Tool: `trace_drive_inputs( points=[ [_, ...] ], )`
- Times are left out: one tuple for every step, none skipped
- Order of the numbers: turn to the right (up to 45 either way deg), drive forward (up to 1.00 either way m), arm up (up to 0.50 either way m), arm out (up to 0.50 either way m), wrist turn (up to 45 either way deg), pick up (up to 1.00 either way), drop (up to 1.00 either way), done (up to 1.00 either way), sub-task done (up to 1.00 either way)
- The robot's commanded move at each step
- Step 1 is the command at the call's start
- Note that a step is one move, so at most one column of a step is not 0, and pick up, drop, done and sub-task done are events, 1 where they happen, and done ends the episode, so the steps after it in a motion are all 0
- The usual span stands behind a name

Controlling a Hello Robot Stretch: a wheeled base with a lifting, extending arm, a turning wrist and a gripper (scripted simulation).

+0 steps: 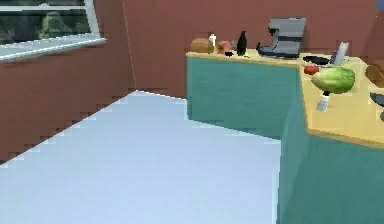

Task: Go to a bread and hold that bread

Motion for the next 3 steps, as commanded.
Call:
trace_drive_inputs(
  points=[
    [0.0,0.8,0.0,0.0,0.0,0.0,0.0,0.0,0.0],
    [24.0,0.0,0.0,0.0,0.0,0.0,0.0,0.0,0.0],
    [0.0,0.6,0.0,0.0,0.0,0.0,0.0,0.0,0.0]
  ],
)
